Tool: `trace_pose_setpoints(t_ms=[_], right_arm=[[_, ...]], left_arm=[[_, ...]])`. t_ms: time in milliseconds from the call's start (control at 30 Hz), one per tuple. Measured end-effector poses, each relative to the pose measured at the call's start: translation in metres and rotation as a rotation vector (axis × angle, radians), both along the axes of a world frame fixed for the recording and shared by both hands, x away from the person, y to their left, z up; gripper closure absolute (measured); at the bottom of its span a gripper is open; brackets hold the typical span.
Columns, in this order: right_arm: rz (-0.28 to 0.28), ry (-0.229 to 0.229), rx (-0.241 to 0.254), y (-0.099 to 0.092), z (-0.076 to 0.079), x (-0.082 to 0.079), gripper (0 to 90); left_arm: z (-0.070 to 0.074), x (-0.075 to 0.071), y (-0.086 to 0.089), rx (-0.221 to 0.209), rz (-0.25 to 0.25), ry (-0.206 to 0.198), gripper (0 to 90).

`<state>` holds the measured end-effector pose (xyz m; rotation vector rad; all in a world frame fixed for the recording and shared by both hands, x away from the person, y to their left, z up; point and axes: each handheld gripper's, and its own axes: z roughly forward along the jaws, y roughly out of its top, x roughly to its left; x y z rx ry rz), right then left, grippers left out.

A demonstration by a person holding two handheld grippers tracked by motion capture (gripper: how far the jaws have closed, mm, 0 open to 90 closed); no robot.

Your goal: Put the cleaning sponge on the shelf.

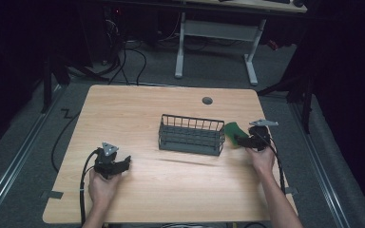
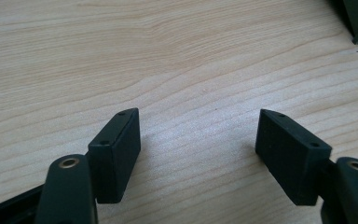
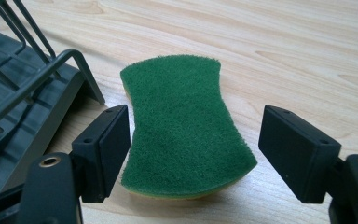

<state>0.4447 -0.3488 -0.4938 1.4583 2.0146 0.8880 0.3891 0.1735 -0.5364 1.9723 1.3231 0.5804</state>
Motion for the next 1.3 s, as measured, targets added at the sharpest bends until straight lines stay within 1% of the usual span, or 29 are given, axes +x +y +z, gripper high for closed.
trace_pose_setpoints(t_ms=[67,100,133,200,233,267,300,367,433,467,500,600,700,800,933,967,1067,1167,1300], right_arm=[[0.001,0.000,-0.004,-0.001,0.002,0.000,24.0],[0.006,0.027,-0.014,-0.001,0.003,0.003,21.8],[0.012,0.034,-0.025,-0.001,0.005,0.005,22.5],[0.013,0.010,-0.029,0.000,0.008,0.007,23.7],[0.012,0.007,-0.023,0.000,0.008,0.008,23.4],[0.017,0.034,-0.029,0.001,0.007,0.011,20.4],[0.026,0.060,-0.041,0.002,0.006,0.016,19.6],[0.036,0.049,-0.037,0.005,0.006,0.020,21.1],[0.038,0.054,-0.032,0.005,0.004,0.021,21.2],[0.042,0.075,-0.038,0.005,0.000,0.024,21.0],[0.042,0.075,-0.038,0.005,0.000,0.024,21.0],[0.048,0.102,-0.029,0.004,-0.005,0.026,19.8],[0.061,0.096,-0.030,0.007,-0.006,0.026,19.6],[0.063,0.095,-0.033,0.008,-0.007,0.028,19.6],[0.059,0.126,-0.042,0.006,-0.014,0.030,19.3],[0.059,0.126,-0.042,0.006,-0.014,0.030,19.3],[0.062,0.127,-0.052,0.008,-0.016,0.030,21.2],[0.066,0.124,-0.074,0.010,-0.017,0.030,24.3],[0.073,0.126,-0.084,0.011,-0.016,0.030,25.4]], left_arm=[[0.000,0.000,0.000,0.000,0.000,0.000,31.5],[0.000,0.000,0.000,0.001,0.000,0.000,31.5],[0.000,0.000,0.000,0.001,0.001,0.000,31.5],[0.000,0.000,0.000,0.001,0.001,0.000,31.5],[0.000,0.000,0.000,0.001,0.002,0.000,31.4],[0.000,0.000,0.000,0.001,0.002,0.000,31.5],[0.000,0.000,0.000,0.001,0.002,0.000,31.5],[0.000,0.000,0.000,0.001,0.002,0.000,31.5],[0.000,0.000,0.000,0.001,0.002,0.000,31.5],[0.000,0.000,0.000,0.000,0.002,0.000,31.5],[0.000,0.000,0.000,0.001,0.002,0.000,31.5],[0.000,0.000,0.000,0.000,0.002,0.000,31.5],[0.000,0.000,0.000,0.001,0.002,0.000,31.5],[0.000,0.000,0.000,0.001,0.002,0.001,31.5],[0.000,0.000,0.000,0.001,0.002,0.000,31.5],[0.000,0.000,0.000,0.001,0.002,0.000,31.5],[0.000,0.000,0.000,0.000,0.003,-0.001,31.5],[0.000,0.000,0.000,0.001,0.003,0.000,31.6],[0.000,0.000,0.000,0.000,0.003,0.000,31.6]])
